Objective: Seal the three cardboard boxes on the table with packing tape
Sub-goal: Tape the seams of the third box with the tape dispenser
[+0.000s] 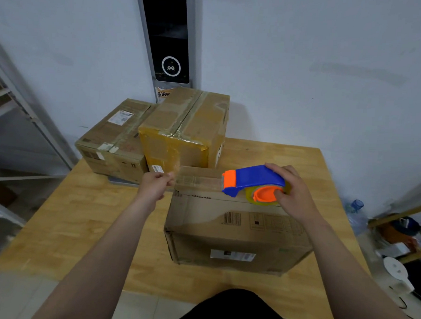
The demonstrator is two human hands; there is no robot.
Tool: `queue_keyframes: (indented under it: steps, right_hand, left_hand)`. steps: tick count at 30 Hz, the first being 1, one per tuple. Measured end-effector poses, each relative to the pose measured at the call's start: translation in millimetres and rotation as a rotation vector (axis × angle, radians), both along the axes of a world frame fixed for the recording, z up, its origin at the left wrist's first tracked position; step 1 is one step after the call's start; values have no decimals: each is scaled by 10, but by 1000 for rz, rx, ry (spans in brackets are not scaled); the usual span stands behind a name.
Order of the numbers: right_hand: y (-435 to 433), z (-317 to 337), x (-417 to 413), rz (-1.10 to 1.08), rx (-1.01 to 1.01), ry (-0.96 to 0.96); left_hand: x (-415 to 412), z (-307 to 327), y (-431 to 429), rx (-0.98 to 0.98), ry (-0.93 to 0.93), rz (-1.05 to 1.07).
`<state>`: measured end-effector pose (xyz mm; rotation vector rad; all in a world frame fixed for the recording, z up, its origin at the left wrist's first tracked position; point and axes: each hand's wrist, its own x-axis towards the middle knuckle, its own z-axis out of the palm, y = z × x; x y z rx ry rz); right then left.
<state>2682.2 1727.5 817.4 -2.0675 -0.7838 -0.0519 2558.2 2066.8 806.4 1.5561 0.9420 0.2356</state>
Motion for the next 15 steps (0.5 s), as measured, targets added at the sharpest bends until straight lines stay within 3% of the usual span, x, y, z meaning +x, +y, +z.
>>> queue_keyframes:
  steps: [9,15]
  right_hand:
    - [-134,-47,86,-81,33,-64]
    - [-208,-135,83,-157,28,-69]
  left_hand:
    - [-225,-199,358,114,3,148]
    - [-393,-449,447,145,8,114]
